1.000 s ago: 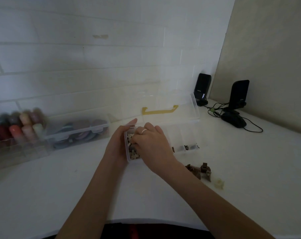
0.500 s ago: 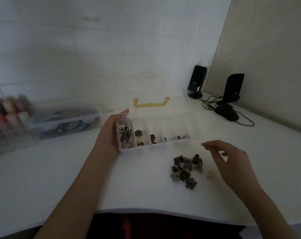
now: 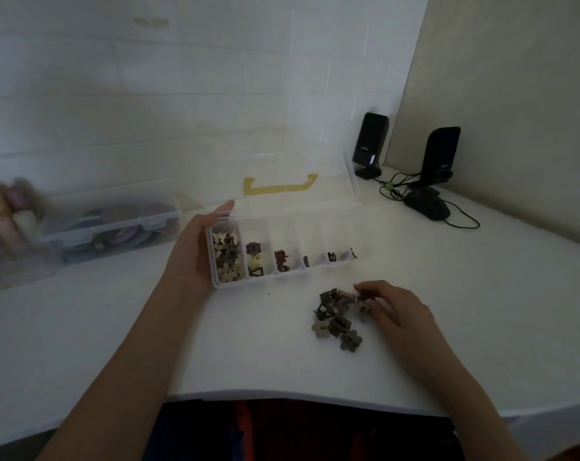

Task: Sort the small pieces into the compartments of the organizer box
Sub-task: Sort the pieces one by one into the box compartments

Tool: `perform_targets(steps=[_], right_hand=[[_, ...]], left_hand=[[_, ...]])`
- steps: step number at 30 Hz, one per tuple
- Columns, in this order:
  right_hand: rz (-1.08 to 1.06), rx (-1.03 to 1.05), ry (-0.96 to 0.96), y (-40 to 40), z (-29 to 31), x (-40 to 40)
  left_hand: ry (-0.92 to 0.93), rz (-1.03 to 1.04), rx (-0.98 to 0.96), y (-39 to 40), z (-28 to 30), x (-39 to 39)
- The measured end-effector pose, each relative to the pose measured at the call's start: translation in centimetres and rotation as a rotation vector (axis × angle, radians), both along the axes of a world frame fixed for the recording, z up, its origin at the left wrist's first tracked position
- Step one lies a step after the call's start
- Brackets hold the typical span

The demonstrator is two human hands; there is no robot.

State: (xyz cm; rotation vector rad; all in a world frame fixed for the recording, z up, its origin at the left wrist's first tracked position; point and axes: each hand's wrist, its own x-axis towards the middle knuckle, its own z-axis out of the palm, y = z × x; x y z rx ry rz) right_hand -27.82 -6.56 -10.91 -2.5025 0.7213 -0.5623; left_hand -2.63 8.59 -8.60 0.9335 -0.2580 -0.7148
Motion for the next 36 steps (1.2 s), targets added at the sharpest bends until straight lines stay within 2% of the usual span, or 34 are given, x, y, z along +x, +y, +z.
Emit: perform_targets(steps=[9, 13, 18, 25, 32, 36], right_hand=[[-0.017, -0.033, -0.188, 0.6, 0.2, -0.1], [-0.014, 0.096, -0.345, 0.8, 0.4, -0.5], [0.001, 0.366, -0.538, 0.7, 1.1, -1.0], [0.07, 0.457, -0.579, 0.8, 1.2, -0.9], [0.084, 0.368, -0.559, 1.3, 1.6, -0.3], [0.224, 0.168, -0.486, 3.1, 3.5, 3.0]], left_hand=[[0.006, -0.01, 0.002, -0.2, -0.1, 0.1], [-0.012, -0.045, 0.002, -0.3, -0.3, 0.5], [-0.063, -0.048, -0.001, -0.2, -0.7, 0.7], [-0.108, -0.079, -0.006, 0.0, -0.7, 0.4], [-0.122, -0.09, -0.003, 0.0, -0.3, -0.2], [-0.123, -0.084, 0.001, 0.2, 0.0, -0.4]])
